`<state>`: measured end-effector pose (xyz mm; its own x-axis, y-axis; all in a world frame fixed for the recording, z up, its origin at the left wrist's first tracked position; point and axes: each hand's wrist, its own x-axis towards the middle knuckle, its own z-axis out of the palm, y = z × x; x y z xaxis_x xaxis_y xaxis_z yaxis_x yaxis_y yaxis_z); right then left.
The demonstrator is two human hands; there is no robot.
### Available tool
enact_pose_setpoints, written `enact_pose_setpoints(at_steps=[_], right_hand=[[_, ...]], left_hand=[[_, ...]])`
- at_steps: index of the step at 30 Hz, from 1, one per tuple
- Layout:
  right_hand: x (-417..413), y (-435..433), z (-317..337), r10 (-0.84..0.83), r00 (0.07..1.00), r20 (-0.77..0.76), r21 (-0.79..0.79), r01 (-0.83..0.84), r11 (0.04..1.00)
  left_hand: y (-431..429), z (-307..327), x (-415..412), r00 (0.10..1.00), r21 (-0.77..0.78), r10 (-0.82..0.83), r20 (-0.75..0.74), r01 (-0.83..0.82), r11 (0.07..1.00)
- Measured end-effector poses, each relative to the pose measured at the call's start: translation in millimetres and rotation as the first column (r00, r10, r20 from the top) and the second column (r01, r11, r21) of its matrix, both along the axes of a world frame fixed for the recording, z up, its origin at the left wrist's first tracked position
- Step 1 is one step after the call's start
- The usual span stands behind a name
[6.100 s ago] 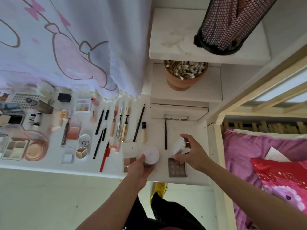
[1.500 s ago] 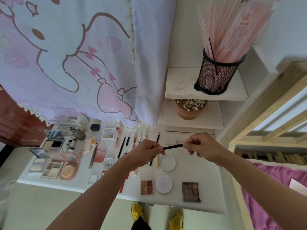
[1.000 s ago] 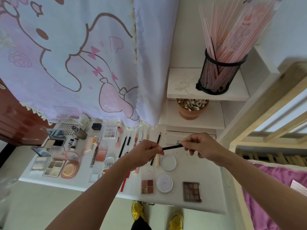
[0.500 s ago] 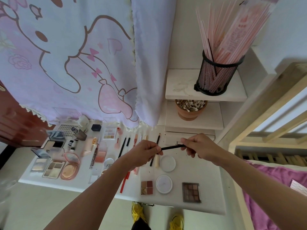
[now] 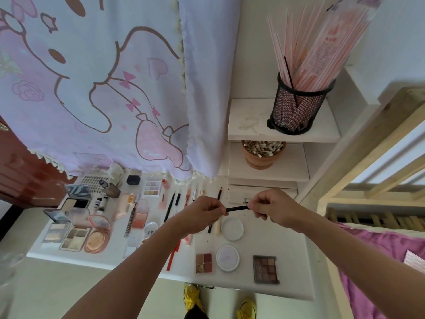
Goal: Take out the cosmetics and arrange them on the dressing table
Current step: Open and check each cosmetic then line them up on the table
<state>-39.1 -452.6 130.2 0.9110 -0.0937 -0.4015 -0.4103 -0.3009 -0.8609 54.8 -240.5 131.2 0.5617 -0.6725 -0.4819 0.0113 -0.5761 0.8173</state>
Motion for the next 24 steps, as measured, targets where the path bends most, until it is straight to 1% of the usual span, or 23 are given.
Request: enact_pose_setpoints(at_steps=[3, 6, 8, 10, 14, 16, 18, 21, 22, 24], right_hand=[[0.8, 0.9, -2.3, -0.001, 0.998, 0.068, -0.006, 0.001, 1.0], [1.8, -0.4, -5.4, -0.013, 0.989, 0.15, -0.009, 0.015, 1.0], [1.6, -0.4, -6.0, -0.016, 0.984, 0.176, -0.028, 0.021, 0.999], [1.9, -0.2, -4.1, -0.005, 0.988, 0.156, -0.04, 0.011, 0.999], [3.7, 1.1, 1.6, 0.13, 0.991, 0.014, -0.052, -0.129, 0.99], [4.2, 0.6, -0.8, 0.13, 0.991, 0.029, -0.054, -0.129, 0.99], [4.4, -0.6, -4.5, 0.105, 0.991, 0.083, -0.082, -0.099, 0.992], [4.0, 1.0, -7.2, 0.087, 0.986, 0.142, -0.053, -0.08, 0.995], [4.1, 2.8, -6.8, 0.09, 0.986, 0.14, -0.047, -0.084, 0.995], [4.9, 7.1, -4.9, 0.138, 0.986, 0.089, -0.066, -0.132, 0.989]], left_hand=[[-0.9, 1.0, 0.8, 1.0, 0.0, -0.014, 0.004, 0.014, 1.0], [0.6, 0.3, 2.1, 0.998, -0.029, 0.011, -0.06, -0.013, 1.0], [1.2, -0.7, 1.9, 0.998, -0.031, 0.017, -0.068, -0.019, 0.999], [0.9, -0.4, 2.0, 0.999, -0.03, 0.007, -0.043, -0.009, 1.0], [2.8, 2.0, 2.0, 1.0, -0.017, -0.028, 0.011, 0.028, 0.999], [3.2, 3.1, 0.9, 0.999, -0.016, -0.035, 0.003, 0.035, 0.999], [3.6, 3.4, 0.4, 0.999, -0.022, -0.031, -0.009, 0.03, 0.999], [5.3, 2.1, -0.6, 1.0, -0.024, -0.021, -0.015, 0.02, 0.999], [6.1, 1.7, -0.7, 1.0, -0.025, -0.021, -0.013, 0.021, 0.999], [7.2, 1.1, -0.3, 1.0, -0.02, -0.025, 0.001, 0.025, 0.999]])
